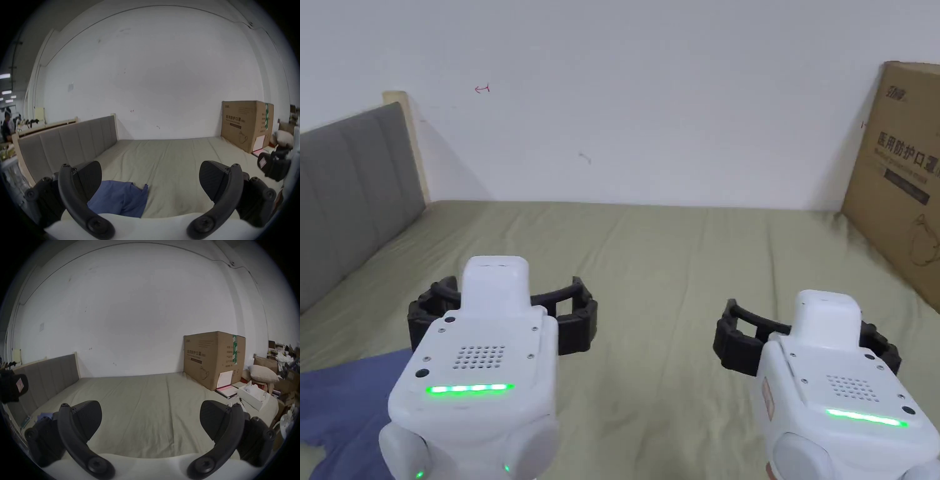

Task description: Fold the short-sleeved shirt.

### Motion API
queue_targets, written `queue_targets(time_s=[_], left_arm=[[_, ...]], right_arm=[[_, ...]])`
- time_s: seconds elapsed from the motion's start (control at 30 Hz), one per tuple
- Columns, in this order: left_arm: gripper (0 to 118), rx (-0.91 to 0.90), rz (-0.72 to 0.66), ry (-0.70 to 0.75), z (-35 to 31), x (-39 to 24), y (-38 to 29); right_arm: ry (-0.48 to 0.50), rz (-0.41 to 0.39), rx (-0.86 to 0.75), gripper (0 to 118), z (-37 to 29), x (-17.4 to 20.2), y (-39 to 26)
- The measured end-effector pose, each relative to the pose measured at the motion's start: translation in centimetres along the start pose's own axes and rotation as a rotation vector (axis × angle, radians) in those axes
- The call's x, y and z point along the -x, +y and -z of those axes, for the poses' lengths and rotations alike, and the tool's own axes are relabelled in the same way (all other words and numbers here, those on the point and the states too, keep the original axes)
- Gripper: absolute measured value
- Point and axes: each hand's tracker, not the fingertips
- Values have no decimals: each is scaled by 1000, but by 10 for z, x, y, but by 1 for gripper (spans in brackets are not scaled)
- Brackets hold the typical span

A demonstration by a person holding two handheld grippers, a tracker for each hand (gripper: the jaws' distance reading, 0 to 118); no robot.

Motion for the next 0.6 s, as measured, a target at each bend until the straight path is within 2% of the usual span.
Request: queue_targets(time_s=[0.07,0.17,0.23,0.27,0.3,0.37,0.4,0.43,0.47,0.5,0.53,0.6], left_arm=[[118,17,-9,17,0,-2,0],[117,28,-77,-62,1,4,1],[116,44,-80,-25,1,4,2],[111,56,-84,-9,2,6,2],[103,66,-82,12,3,7,2],[46,45,-73,21,1,9,-2],[16,47,-64,27,2,10,-3],[3,52,-57,31,4,10,-5],[2,58,-59,32,3,13,-7],[0,63,-79,-1,3,17,-9],[0,68,-106,-47,3,19,-11],[0,77,-123,-48,3,21,-12]], right_arm=[[-18,4,2,118,1,-1,4],[-31,-10,11,118,1,1,9],[-43,-38,0,118,0,2,11],[-45,-56,-6,118,-2,2,12],[-32,-72,-3,118,-3,2,12],[-29,-87,-8,115,-6,2,11],[-29,-87,-21,107,-9,1,11],[-32,-70,-57,77,-14,0,11],[-32,-72,-55,36,-15,0,12],[-76,-85,-67,8,-14,1,13],[-122,-101,-81,7,-11,0,12],[-92,-76,-58,7,-10,-7,16]])
